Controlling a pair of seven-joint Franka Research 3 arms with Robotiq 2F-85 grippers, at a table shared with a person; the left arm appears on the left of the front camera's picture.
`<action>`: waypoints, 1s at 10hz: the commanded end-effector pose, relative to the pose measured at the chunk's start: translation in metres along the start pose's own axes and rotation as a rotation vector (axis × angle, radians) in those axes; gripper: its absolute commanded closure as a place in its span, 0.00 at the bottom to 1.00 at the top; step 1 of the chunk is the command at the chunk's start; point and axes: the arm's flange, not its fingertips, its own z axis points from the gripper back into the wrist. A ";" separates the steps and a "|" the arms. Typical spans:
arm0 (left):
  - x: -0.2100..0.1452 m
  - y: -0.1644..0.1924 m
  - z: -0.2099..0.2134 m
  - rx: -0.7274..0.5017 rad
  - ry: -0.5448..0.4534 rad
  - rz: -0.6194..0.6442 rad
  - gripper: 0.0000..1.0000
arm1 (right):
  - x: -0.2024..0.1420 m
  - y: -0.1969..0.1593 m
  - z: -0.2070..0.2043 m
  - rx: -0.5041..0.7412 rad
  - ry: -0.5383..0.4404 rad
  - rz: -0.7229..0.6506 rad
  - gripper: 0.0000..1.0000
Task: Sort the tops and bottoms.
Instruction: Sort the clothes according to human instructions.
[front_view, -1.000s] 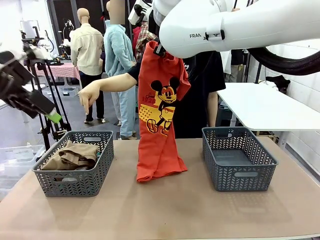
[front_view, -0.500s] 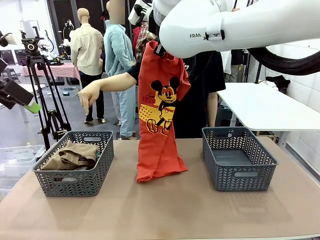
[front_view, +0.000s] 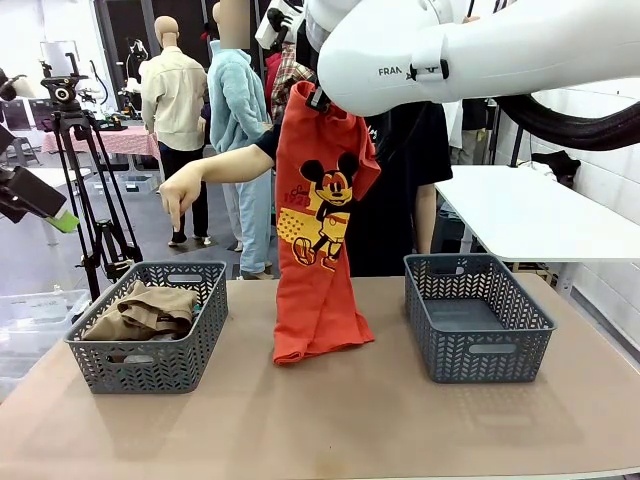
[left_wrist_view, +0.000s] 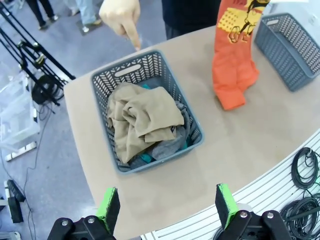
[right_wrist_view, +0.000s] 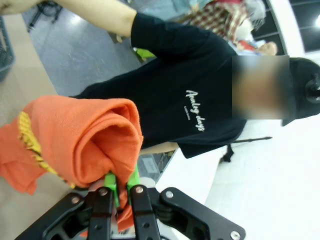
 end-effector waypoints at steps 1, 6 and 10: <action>0.001 0.001 0.001 -0.016 -0.005 0.003 0.00 | 0.038 -0.019 0.030 -0.051 -0.166 -0.010 1.00; 0.001 0.001 0.001 -0.016 -0.005 0.003 0.00 | 0.129 -0.067 0.077 -0.111 -0.589 -0.068 1.00; 0.001 0.001 0.001 -0.016 -0.005 0.003 0.00 | 0.196 -0.057 0.075 -0.021 -0.815 -0.091 1.00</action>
